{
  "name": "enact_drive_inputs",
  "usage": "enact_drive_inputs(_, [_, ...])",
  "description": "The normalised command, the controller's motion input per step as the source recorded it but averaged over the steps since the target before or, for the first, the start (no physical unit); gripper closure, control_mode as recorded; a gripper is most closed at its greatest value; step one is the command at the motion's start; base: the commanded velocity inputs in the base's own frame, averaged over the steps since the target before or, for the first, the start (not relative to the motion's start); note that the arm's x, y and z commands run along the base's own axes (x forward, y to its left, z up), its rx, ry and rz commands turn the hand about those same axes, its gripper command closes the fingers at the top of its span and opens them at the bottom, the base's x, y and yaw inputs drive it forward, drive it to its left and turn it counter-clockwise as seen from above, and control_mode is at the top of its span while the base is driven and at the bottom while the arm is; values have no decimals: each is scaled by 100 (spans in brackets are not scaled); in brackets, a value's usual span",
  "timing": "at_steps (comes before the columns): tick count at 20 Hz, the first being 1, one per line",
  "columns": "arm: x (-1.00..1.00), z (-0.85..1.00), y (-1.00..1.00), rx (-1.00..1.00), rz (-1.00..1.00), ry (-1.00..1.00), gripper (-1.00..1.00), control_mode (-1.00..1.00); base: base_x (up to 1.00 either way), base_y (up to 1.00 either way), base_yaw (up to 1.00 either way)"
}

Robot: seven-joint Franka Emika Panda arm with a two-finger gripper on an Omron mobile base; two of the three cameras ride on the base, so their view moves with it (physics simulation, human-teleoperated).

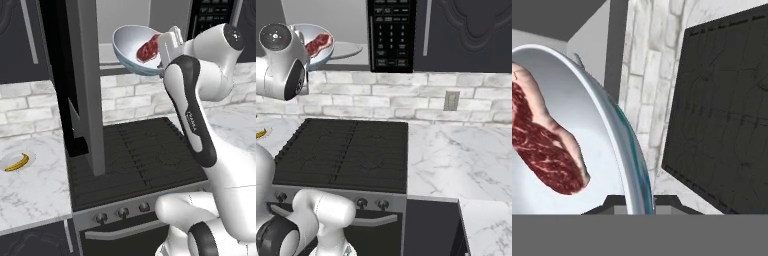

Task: Remove the banana from the bowl and place it on the small plate. Then place the bowl with only the steak in the microwave, close the door, and press the start button to microwave the steak.

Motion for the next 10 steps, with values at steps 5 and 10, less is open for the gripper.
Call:
enact_drive_inputs(5, [75,0,9,0,0,-4,100,-100,0,0,0])
enact_drive_inputs(10, [76,0,16,0,0,0,100,-100,0,0,0])
